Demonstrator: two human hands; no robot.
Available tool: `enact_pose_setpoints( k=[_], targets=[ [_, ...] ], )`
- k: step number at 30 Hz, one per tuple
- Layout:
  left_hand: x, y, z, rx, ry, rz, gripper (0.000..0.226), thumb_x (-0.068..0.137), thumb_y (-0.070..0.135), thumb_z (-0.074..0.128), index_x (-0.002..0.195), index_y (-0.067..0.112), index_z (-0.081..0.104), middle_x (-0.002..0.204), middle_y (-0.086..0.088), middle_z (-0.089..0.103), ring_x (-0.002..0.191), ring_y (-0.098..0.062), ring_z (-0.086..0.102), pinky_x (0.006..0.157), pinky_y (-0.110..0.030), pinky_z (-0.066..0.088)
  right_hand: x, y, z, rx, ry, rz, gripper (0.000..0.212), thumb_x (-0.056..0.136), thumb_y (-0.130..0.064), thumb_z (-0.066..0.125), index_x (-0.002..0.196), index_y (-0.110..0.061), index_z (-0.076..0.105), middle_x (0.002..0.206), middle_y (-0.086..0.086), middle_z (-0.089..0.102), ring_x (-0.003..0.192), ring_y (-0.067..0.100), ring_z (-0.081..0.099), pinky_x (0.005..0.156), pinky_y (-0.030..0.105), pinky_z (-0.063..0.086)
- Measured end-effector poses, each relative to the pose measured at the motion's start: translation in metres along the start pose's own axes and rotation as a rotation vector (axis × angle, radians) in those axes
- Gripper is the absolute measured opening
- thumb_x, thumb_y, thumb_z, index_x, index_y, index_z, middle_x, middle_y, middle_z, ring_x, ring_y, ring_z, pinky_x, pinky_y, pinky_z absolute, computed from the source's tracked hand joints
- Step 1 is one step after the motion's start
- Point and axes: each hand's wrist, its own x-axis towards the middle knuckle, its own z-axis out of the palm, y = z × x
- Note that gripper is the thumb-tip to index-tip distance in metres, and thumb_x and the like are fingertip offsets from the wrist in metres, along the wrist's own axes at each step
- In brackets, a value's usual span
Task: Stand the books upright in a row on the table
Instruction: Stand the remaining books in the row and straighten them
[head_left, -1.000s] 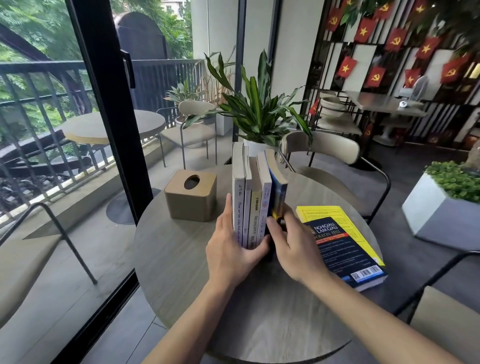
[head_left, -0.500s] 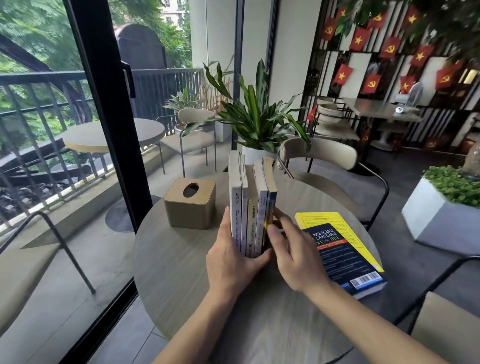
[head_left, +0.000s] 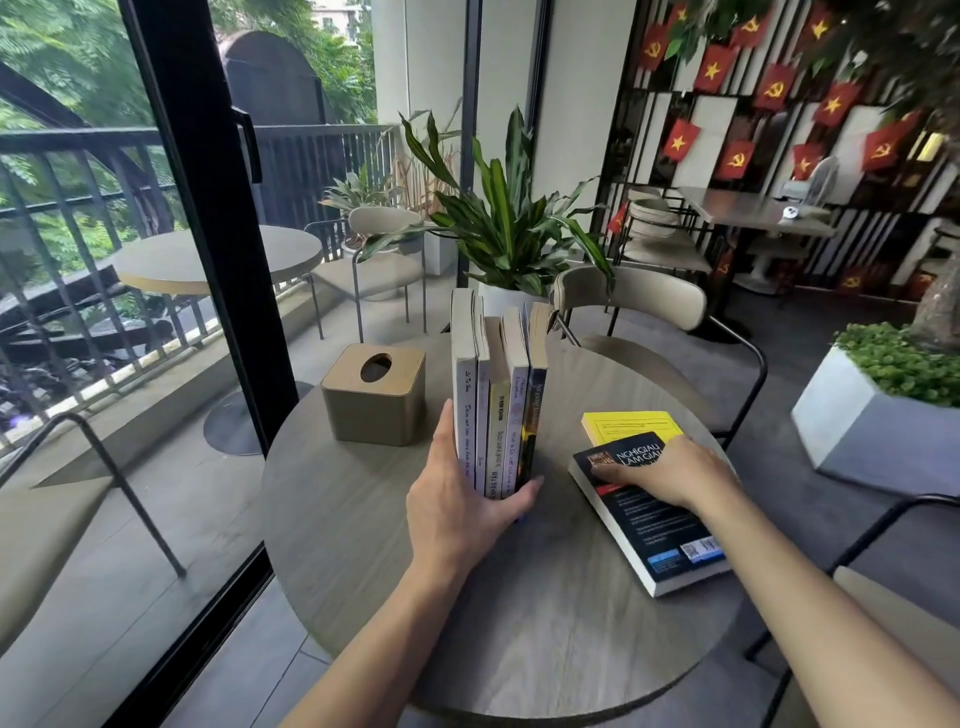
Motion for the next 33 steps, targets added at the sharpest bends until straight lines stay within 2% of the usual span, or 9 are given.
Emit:
enact_pose_setpoints(
  k=[3,7,11,14,17,23,27,30,33],
  targets=[
    [0.000,0.000,-0.001,0.002,0.000,0.006,0.120,0.058,0.070,0.078,0.153,0.020,0.024,0.131,0.006,0.060,0.104,-0.018,0.065,0.083,-0.033,0.054,-0.001,-0.002,-0.005,0.089,-0.069,-0.027,0.093,0.037,-0.091,0.067,0.096,-0.019,0.068,0.097,0.003,0.070,0.089,0.023,0.063,0.074,0.032,0.048],
    [0.001,0.000,0.000,-0.007,0.004,0.010,0.121,0.058,0.073,0.075,0.153,0.022,0.022,0.134,0.007,0.059,0.107,-0.017,0.064,0.085,-0.035,0.055,-0.003,-0.005,-0.021,0.300,-0.042,-0.132,0.050,0.075,-0.063,0.069,0.085,-0.013,0.066,0.090,0.011,0.071,0.081,0.027,0.066,0.075,0.038,0.053],
    [0.001,-0.003,0.001,-0.012,-0.001,0.015,0.120,0.058,0.071,0.076,0.153,0.021,0.022,0.134,0.006,0.059,0.107,-0.018,0.064,0.085,-0.035,0.054,-0.017,-0.025,-0.036,0.456,0.220,-0.275,0.044,0.091,-0.046,0.060,0.100,-0.003,0.055,0.103,0.014,0.064,0.097,0.033,0.060,0.071,0.034,0.038],
    [0.001,-0.002,0.001,-0.011,-0.007,0.021,0.120,0.059,0.070,0.077,0.153,0.021,0.021,0.135,0.006,0.058,0.108,-0.017,0.063,0.086,-0.033,0.053,-0.036,-0.044,-0.034,0.634,0.444,-0.372,0.033,0.094,-0.035,0.061,0.102,-0.006,0.048,0.097,0.009,0.059,0.093,0.028,0.056,0.065,0.027,0.026],
    [0.000,-0.001,0.000,-0.013,-0.003,0.018,0.120,0.059,0.070,0.078,0.153,0.021,0.021,0.134,0.007,0.058,0.109,-0.015,0.063,0.086,-0.032,0.053,-0.049,-0.058,-0.018,0.757,0.400,-0.472,0.021,0.096,-0.024,0.059,0.108,-0.009,0.050,0.096,0.001,0.059,0.088,0.018,0.055,0.063,0.021,0.031],
    [0.001,-0.002,0.000,-0.033,0.009,0.014,0.118,0.057,0.063,0.083,0.152,0.023,0.026,0.136,0.008,0.056,0.110,-0.013,0.061,0.084,-0.029,0.051,-0.062,-0.064,0.015,0.692,0.166,-0.629,0.025,0.096,-0.025,0.057,0.121,-0.024,0.058,0.098,-0.013,0.068,0.082,-0.019,0.058,0.068,0.002,0.040],
    [0.000,-0.001,0.000,-0.038,0.019,0.014,0.116,0.055,0.061,0.081,0.150,0.019,0.031,0.134,0.005,0.051,0.110,-0.015,0.059,0.081,-0.037,0.053,-0.062,-0.063,0.013,0.675,0.100,-0.651,0.031,0.099,-0.033,0.051,0.126,-0.020,0.059,0.102,-0.017,0.067,0.090,-0.015,0.059,0.069,0.000,0.038],
    [0.001,-0.001,0.001,-0.025,0.019,0.026,0.115,0.054,0.066,0.076,0.149,0.017,0.032,0.129,0.004,0.049,0.108,-0.014,0.056,0.078,-0.037,0.054,-0.061,-0.063,0.012,0.652,0.103,-0.667,0.041,0.099,-0.034,0.050,0.136,-0.017,0.053,0.112,-0.013,0.065,0.104,0.001,0.060,0.075,-0.002,0.036],
    [0.001,-0.001,0.001,-0.024,0.023,0.024,0.112,0.055,0.069,0.071,0.147,0.017,0.033,0.128,0.005,0.050,0.107,-0.015,0.057,0.077,-0.038,0.056,-0.062,-0.066,0.014,0.667,0.086,-0.680,0.053,0.099,-0.036,0.047,0.149,-0.021,0.036,0.120,-0.007,0.065,0.106,0.005,0.058,0.084,0.010,0.042]
  ],
)
